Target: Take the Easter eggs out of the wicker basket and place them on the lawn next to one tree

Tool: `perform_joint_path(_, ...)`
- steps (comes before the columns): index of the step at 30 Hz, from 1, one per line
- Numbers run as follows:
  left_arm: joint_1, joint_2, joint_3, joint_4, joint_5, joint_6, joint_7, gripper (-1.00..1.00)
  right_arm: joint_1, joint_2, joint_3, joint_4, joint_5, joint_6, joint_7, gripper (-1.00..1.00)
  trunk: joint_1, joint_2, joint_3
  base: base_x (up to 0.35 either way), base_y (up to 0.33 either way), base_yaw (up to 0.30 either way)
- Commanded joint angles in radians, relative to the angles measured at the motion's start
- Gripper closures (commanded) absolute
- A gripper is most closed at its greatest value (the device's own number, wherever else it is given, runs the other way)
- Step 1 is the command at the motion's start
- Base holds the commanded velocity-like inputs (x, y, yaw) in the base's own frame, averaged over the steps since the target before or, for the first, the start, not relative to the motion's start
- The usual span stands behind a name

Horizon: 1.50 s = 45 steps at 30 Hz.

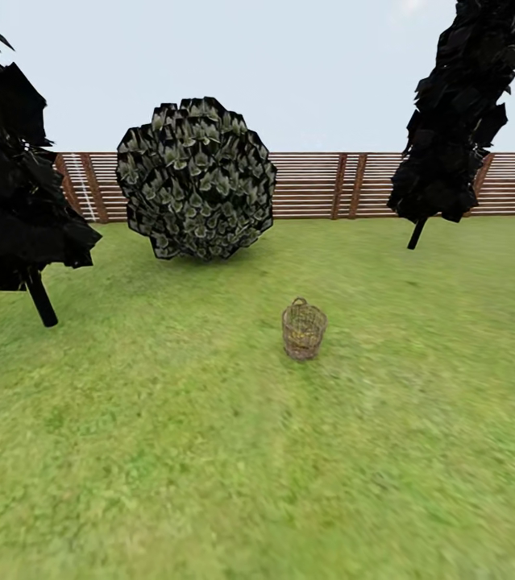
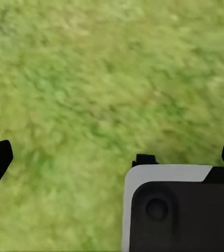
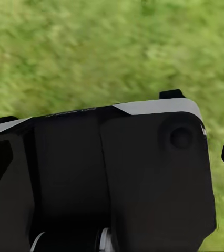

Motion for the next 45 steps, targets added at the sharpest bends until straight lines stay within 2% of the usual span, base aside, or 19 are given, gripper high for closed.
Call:
perform_joint_path(1,-0.001,0.000,-0.009,0.001,0.009,-0.003,0.002,-1.00,0.000,0.001,-0.004,-0.002,-0.003,0.004,0.001,-1.00,0.001,-0.002,-0.002,0.260,0.237,-0.017)
perform_joint_path(45,-0.001,-0.001,-0.009,0.001,0.009,-0.003,0.002,-1.00,0.000,0.001,-0.004,-0.002,-0.003,0.006,-0.001,-1.00,0.001,-0.002,-0.002,0.258,0.245,-0.001)
